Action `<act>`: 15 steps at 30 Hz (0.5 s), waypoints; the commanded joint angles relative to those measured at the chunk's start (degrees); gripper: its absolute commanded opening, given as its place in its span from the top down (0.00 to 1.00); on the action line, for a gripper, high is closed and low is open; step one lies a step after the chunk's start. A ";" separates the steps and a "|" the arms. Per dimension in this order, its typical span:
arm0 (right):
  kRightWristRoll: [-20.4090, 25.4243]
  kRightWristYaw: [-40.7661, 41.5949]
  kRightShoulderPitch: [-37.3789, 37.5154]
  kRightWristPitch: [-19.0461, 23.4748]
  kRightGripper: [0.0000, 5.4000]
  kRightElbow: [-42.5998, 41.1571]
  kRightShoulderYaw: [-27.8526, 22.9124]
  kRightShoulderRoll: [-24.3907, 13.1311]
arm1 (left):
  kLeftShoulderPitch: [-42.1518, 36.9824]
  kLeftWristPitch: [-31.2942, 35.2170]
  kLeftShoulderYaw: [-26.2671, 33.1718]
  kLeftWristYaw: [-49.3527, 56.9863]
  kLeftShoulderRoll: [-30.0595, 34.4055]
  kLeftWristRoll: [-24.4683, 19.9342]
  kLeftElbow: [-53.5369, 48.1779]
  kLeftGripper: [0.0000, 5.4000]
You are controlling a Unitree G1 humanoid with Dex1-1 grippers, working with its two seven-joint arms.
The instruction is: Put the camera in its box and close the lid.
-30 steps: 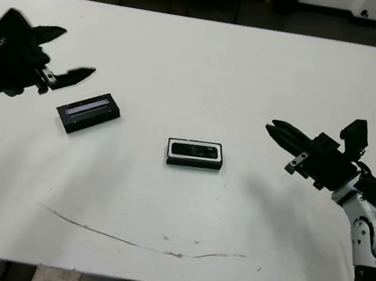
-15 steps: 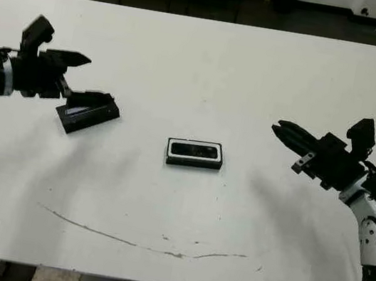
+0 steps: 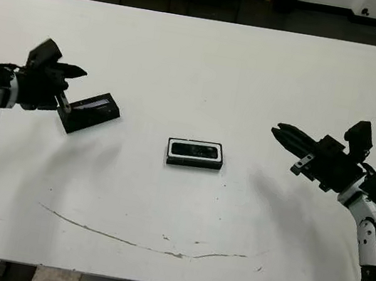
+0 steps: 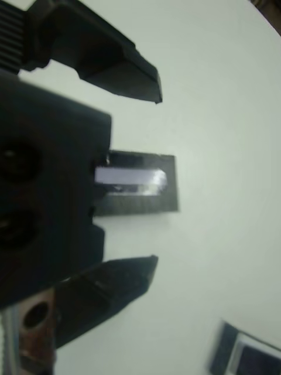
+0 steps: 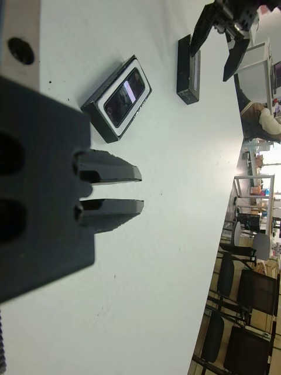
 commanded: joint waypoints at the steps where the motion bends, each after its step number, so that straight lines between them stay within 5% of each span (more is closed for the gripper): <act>1: -1.02 -0.04 1.09 -0.33 1.00 0.55 0.68 -0.70 | 1.36 -1.86 -1.06 2.11 -0.23 2.44 2.54 0.01; 15: -1.73 -0.87 1.75 -0.82 1.00 -0.29 0.77 -0.76 | -0.74 -4.87 -3.38 -1.72 -0.41 5.25 7.25 0.01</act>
